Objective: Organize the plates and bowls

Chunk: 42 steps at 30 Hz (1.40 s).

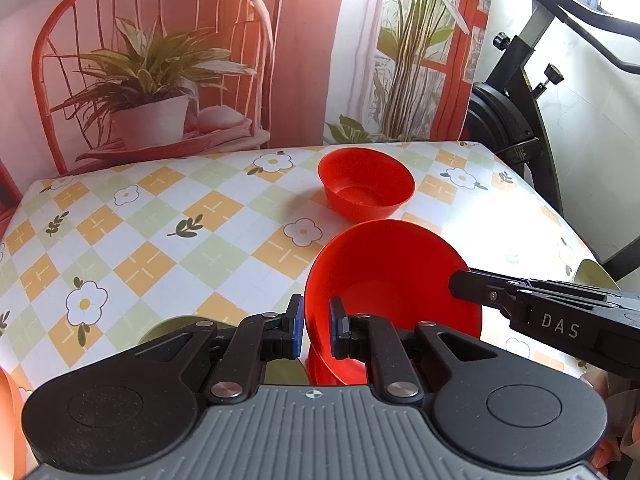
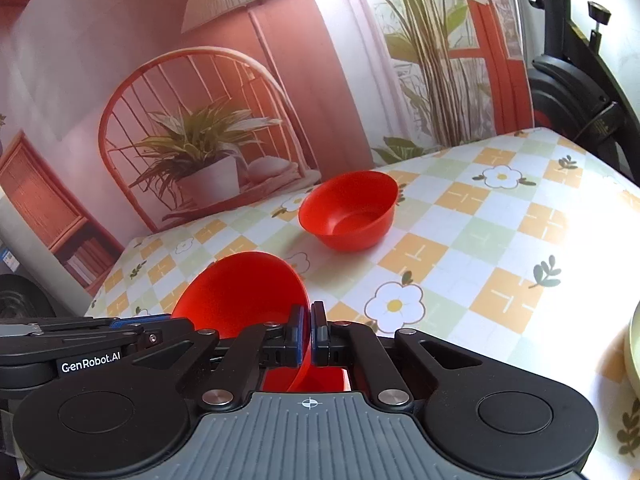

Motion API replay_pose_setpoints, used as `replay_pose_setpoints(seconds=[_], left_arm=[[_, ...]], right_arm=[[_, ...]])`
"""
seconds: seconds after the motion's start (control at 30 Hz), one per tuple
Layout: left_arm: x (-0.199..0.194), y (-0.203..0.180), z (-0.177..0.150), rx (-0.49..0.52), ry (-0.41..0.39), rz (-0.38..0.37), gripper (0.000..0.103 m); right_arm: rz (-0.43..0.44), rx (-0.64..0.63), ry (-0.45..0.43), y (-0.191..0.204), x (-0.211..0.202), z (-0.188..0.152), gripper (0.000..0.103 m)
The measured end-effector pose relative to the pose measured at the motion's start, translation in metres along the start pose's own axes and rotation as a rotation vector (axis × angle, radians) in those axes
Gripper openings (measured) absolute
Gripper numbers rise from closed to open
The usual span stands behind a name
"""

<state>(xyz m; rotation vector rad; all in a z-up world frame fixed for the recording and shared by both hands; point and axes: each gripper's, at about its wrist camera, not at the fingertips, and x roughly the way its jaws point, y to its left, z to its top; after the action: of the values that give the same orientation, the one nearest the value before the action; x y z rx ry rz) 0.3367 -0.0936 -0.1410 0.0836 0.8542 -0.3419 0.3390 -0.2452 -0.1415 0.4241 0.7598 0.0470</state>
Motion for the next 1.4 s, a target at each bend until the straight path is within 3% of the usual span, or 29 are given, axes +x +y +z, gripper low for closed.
replay_pose_setpoints(seconds=[1.0,1.4], left_arm=[[0.016,-0.012,-0.014,0.043,0.077,0.048,0.015],[0.011,-0.009,-0.002,0.043,0.008,0.061,0.015]], right_arm=[[0.016,0.031,0.057,-0.013,0.009,-0.025,0.004],[0.020,0.027,-0.011,-0.020,0.001,-0.018,0.005]])
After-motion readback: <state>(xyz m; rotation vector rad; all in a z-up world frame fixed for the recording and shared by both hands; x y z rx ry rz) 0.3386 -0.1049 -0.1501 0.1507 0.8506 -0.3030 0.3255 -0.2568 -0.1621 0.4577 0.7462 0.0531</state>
